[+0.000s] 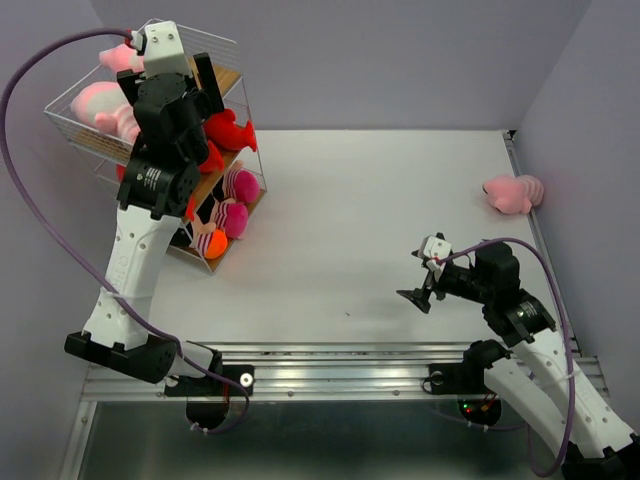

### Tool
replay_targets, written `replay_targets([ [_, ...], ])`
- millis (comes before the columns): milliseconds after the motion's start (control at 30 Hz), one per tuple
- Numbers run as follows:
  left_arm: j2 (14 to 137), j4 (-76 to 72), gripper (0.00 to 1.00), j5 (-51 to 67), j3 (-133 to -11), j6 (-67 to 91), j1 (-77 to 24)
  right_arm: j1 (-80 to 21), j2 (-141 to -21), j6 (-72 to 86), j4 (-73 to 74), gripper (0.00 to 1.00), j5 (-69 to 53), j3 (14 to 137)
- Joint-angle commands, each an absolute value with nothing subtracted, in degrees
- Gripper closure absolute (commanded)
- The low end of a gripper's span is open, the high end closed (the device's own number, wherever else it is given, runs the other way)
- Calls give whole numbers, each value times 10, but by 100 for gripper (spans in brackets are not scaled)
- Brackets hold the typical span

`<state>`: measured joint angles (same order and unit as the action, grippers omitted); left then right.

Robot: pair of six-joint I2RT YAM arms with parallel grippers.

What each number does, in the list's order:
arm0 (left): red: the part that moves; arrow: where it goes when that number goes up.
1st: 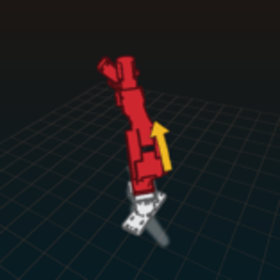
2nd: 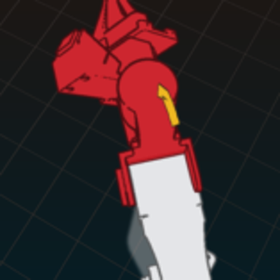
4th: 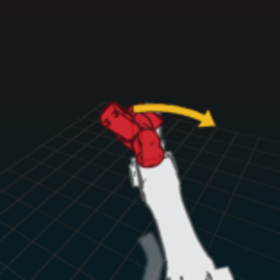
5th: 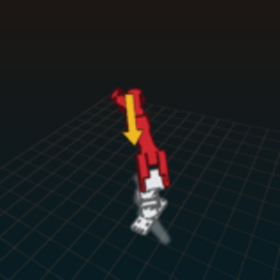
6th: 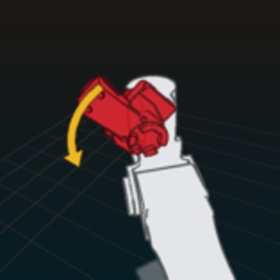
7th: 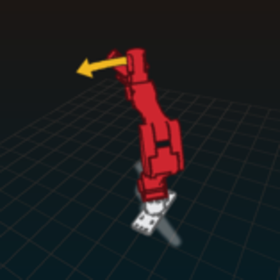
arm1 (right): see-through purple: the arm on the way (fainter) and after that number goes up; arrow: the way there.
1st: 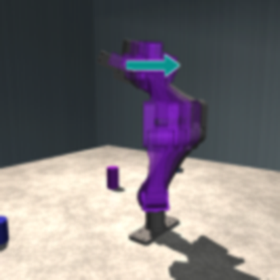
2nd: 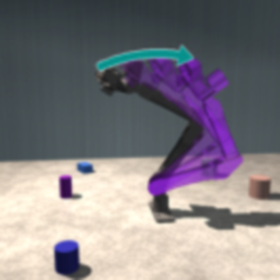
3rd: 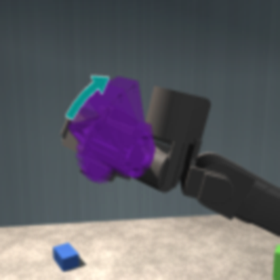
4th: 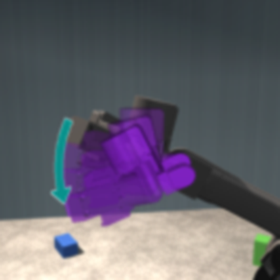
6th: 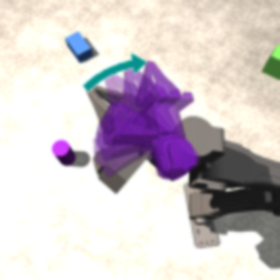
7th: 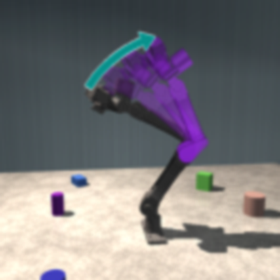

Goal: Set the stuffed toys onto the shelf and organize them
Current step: Place the stuffed toy onto shelf

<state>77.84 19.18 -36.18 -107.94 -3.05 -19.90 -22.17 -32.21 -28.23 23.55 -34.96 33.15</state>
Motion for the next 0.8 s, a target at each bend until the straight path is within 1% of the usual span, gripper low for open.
replay_targets([
  [0, 754, 133, 7, -286, -1069, -59, -190, -219, -314, -283, 212, 0, -356, 329],
  [133, 751, 127, 7, -254, -1080, -49, -189, -219, -312, -284, 212, 0, -359, 329],
  [567, 715, 89, 6, -211, -1082, -5, -189, -219, -311, -285, 211, 0, -361, 327],
  [767, 722, 107, 6, -202, -1134, 49, -189, -219, -309, -288, 214, 0, -368, 327],
])
